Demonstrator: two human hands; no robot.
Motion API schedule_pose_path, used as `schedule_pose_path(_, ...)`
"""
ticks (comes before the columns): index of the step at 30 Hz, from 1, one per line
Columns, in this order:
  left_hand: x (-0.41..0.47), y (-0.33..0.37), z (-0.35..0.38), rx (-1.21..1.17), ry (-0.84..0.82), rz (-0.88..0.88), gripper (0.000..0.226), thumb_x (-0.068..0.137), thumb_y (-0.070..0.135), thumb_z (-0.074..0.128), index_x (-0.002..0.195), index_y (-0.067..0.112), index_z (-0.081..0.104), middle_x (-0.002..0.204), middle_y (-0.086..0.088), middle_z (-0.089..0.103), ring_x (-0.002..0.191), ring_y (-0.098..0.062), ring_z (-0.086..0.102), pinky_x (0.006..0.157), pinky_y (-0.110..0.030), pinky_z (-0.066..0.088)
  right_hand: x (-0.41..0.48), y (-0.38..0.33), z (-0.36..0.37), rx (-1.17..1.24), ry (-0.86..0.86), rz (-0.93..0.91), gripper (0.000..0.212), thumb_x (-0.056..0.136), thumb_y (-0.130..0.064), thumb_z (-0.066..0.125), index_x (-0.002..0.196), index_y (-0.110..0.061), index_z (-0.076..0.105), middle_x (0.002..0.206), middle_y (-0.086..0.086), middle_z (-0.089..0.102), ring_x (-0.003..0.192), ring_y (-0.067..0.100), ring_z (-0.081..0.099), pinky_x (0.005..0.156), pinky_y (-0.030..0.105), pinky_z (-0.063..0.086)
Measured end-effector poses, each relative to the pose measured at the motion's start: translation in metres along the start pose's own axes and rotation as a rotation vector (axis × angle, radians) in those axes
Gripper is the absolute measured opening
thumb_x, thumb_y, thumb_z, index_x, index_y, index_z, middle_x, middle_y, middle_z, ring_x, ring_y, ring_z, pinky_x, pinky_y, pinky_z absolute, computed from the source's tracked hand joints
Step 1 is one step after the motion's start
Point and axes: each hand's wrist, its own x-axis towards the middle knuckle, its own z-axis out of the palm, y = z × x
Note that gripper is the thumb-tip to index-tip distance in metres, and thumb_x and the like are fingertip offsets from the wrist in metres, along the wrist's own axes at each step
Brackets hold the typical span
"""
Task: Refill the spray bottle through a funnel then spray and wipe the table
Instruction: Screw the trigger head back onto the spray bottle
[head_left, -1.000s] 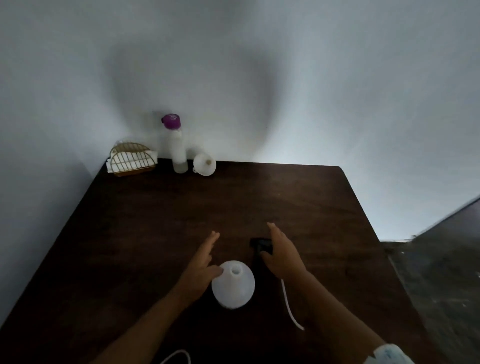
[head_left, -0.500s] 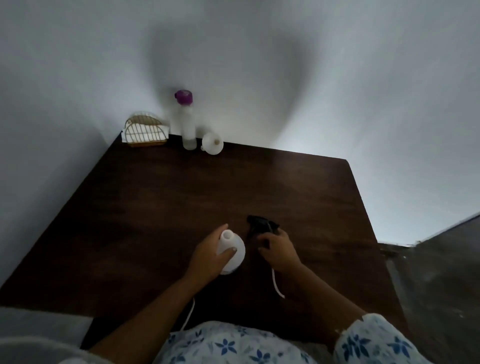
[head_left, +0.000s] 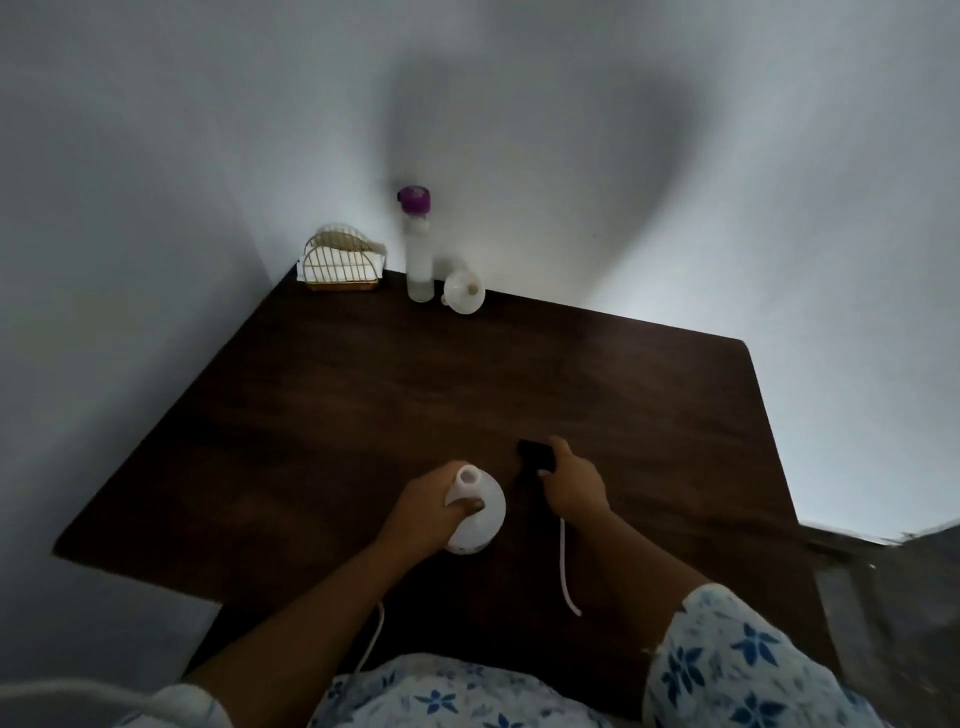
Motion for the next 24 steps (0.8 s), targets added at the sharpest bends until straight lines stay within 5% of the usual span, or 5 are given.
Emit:
schedule_pose_path(9, -0.001, 0.002, -0.001, 0.025, 0.004, -0.025, 0.037, 0.082, 0.020, 0.067, 0.117, 0.017, 0.056, 0.111, 0.003, 0.060, 0.105, -0.012, 0.056, 0.087, -0.022, 0.043, 0.026, -0.006, -0.003, 0.114, -0.049, 0.218, 0.032, 0.086, -0.017, 0.058, 0.114, -0.006, 0.049, 0.109, 0.013, 0.059, 0.093, 0.025, 0.060, 0.080, 0.037, 0.053)
schedule_pose_path(14, -0.001, 0.003, 0.001, 0.018, 0.031, -0.011, 0.037, 0.082, 0.017, 0.066, 0.117, 0.015, 0.056, 0.115, 0.000, 0.061, 0.107, -0.012, 0.055, 0.092, -0.024, 0.041, 0.034, -0.009, -0.012, 0.700, -0.002, 0.386, 0.038, 0.088, -0.012, 0.058, 0.125, -0.010, 0.050, 0.099, 0.009, 0.056, 0.082, 0.022, 0.059, 0.076, 0.036, 0.056)
schedule_pose_path(20, 0.001, 0.001, 0.003, 0.037, 0.023, -0.014, 0.040, 0.083, 0.018, 0.064, 0.121, 0.015, 0.054, 0.120, -0.001, 0.058, 0.112, -0.014, 0.052, 0.094, -0.024, 0.039, 0.030, -0.032, -0.059, 1.303, 0.220, 0.121, 0.042, 0.088, 0.004, 0.055, 0.125, -0.013, 0.048, 0.114, 0.016, 0.058, 0.084, 0.023, 0.060, 0.061, 0.030, 0.048)
schedule_pose_path(24, 0.002, 0.000, 0.003, 0.071, 0.003, -0.014, 0.039, 0.084, 0.021, 0.064, 0.121, 0.018, 0.053, 0.120, 0.001, 0.057, 0.112, -0.013, 0.051, 0.094, -0.024, 0.039, 0.012, -0.049, -0.098, 1.498, 0.242, -0.057, 0.043, 0.089, 0.008, 0.049, 0.126, -0.013, 0.047, 0.119, 0.013, 0.055, 0.101, 0.028, 0.060, 0.075, 0.035, 0.052)
